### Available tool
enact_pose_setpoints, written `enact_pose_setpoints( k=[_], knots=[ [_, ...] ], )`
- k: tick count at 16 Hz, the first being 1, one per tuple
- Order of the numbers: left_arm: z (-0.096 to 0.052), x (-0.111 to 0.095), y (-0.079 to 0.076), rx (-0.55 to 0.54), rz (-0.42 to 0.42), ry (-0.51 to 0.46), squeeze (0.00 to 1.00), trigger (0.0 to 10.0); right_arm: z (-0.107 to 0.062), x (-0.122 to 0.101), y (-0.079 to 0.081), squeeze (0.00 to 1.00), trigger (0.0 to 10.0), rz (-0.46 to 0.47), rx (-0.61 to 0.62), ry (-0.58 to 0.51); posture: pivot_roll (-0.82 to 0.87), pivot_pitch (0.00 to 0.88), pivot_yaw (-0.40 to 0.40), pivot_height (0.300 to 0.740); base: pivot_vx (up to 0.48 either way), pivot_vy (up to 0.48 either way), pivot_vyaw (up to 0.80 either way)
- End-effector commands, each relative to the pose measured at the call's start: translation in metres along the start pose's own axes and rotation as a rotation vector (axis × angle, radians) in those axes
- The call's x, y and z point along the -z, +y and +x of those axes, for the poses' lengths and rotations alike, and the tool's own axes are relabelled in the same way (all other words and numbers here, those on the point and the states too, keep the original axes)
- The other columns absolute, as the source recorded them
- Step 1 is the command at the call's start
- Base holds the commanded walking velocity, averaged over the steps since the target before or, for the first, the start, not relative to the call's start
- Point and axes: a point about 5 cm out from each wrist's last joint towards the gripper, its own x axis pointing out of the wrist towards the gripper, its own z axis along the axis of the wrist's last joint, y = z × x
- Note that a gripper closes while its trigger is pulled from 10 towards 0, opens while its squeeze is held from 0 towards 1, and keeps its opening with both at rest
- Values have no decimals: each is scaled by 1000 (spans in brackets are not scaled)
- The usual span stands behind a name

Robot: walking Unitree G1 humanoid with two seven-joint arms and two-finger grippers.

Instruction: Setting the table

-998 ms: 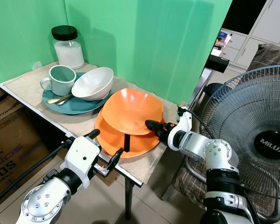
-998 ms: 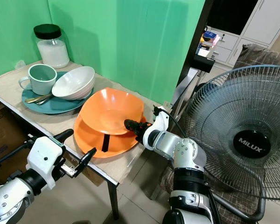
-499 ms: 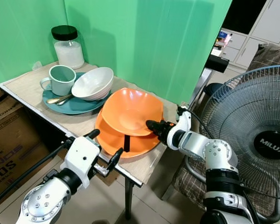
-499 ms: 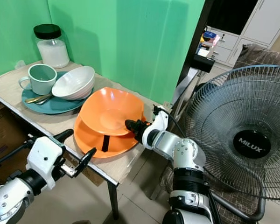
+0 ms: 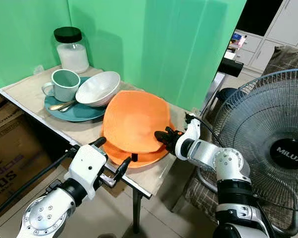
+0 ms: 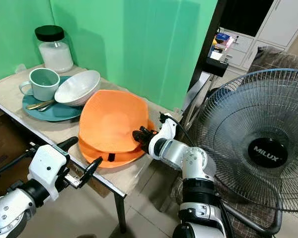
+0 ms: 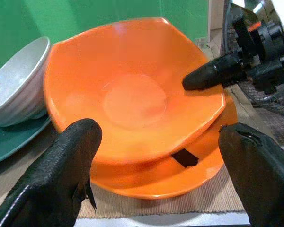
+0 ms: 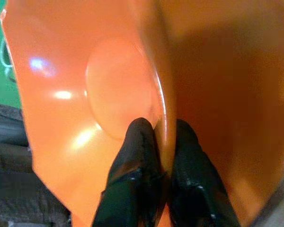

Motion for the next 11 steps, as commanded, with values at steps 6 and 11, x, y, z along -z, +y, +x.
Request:
enact_pose_setpoints(
  k=[6, 11],
  knots=[
    [4, -5, -1, 10, 22, -20, 0, 10000, 3, -8, 37, 0, 0, -69, -129, -41, 182, 0, -77, 740, 0, 0, 0],
    [8, -4, -6, 35, -3, -31, 0, 10000, -68, -44, 56, 0, 0, -418, -240, -328, 143, 0, -63, 740, 0, 0, 0]
  ],
)
